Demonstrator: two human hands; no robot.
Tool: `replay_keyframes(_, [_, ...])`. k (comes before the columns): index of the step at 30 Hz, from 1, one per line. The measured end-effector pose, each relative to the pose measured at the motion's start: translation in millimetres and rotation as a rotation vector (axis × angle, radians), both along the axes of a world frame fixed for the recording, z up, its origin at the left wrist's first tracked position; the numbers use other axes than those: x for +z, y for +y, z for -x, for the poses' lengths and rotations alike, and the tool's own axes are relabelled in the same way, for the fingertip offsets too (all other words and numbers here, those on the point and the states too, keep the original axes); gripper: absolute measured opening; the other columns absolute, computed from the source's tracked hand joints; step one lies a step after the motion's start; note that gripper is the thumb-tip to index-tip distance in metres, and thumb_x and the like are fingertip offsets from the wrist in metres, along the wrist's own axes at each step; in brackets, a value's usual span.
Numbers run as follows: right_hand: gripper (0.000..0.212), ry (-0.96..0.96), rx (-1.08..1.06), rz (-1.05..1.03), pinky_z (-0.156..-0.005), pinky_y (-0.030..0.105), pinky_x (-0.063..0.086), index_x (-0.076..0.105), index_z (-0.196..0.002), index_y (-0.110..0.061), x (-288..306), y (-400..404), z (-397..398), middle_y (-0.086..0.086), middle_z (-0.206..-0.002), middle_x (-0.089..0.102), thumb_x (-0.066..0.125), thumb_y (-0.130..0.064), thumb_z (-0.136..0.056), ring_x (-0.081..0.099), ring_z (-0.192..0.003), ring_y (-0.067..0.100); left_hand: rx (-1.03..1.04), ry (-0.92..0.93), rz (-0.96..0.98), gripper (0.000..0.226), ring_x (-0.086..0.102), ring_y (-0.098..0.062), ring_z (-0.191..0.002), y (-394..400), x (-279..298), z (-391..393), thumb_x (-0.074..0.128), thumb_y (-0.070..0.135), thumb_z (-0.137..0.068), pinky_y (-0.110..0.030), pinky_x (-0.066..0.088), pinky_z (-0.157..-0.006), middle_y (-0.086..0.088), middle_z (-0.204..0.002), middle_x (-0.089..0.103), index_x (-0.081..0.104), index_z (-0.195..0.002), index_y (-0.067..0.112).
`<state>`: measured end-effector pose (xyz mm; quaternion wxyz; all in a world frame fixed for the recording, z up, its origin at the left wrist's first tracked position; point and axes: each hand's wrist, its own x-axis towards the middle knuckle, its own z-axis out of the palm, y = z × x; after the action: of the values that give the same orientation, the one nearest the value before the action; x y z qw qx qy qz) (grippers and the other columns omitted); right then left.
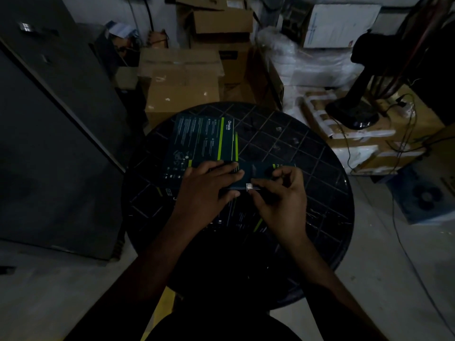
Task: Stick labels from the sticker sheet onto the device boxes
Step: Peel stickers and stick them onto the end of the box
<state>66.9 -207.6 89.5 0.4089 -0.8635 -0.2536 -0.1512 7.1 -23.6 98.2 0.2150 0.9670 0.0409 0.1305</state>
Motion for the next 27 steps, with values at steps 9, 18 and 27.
replay_keyframes(9, [0.019, -0.064, 0.039, 0.022, -0.067, 0.017, 0.047, 0.076, -0.086, -0.025, 2, 1, 4, -0.005, -0.119, 0.04, 0.082, -0.009, -0.078, 0.046, -0.094, -0.004, -0.014, -0.004, -0.015, 0.048, 0.032, -0.003, -0.138, 1, -1, 1, 0.065, 0.048, -0.089, -0.028, 0.015, -0.098, 0.027, -0.147, 0.043, 0.054, -0.136, 0.044])
replay_keyframes(18, [0.014, -0.119, 0.037, 0.141, -0.058, 0.026, 0.05, 0.08, -0.098, -0.024, 2, 0, 8, 0.005, -0.125, 0.051, 0.079, -0.019, -0.085, 0.05, -0.094, 0.005, -0.027, -0.056, -0.042, 0.048, 0.032, -0.006, -0.139, 0, -6, 2, 0.064, 0.048, -0.089, -0.026, 0.012, -0.094, 0.025, -0.148, 0.043, 0.053, -0.136, 0.044])
replay_keyframes(27, [0.01, -0.337, -0.062, 0.258, -0.086, 0.038, 0.03, 0.077, -0.09, -0.033, -7, -5, 6, -0.003, -0.119, 0.065, 0.075, -0.042, -0.086, 0.049, -0.111, 0.026, -0.09, -0.384, -0.117, 0.019, 0.054, -0.02, -0.13, -3, -28, 13, 0.068, 0.036, -0.09, -0.039, 0.036, -0.097, 0.008, -0.126, 0.067, 0.075, -0.108, 0.033])
